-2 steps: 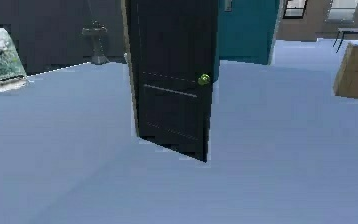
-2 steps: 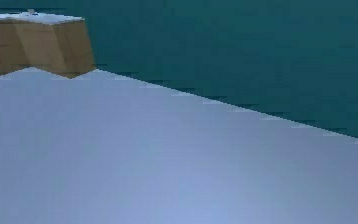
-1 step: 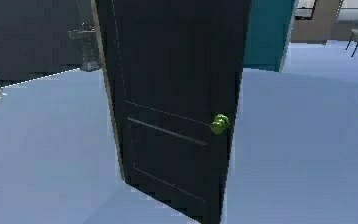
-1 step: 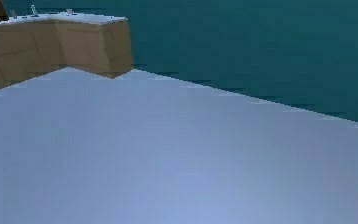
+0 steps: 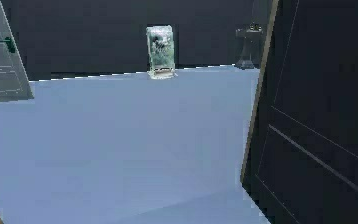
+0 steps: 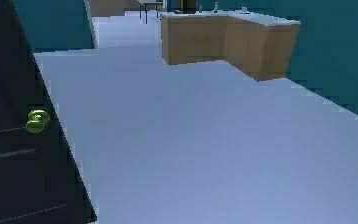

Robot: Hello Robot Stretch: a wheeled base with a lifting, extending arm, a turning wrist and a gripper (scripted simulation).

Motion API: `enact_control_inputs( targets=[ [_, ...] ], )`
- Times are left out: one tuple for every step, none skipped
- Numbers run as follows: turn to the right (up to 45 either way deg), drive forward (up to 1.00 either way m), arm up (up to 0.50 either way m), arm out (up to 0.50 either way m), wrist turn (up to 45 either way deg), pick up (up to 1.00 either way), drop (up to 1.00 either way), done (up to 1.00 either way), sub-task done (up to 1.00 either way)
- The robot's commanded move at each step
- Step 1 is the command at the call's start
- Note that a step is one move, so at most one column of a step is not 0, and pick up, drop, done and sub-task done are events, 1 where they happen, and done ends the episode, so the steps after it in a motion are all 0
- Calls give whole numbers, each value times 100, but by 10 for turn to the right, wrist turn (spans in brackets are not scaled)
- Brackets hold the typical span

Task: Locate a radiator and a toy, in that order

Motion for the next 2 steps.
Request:
enact_control_inputs(
  targets=[
    [0, 100, 0, 0, 0, 0, 0, 0, 0],
    [-30, 0, 0, 0, 0, 0, 0, 0, 0]
  ],
)
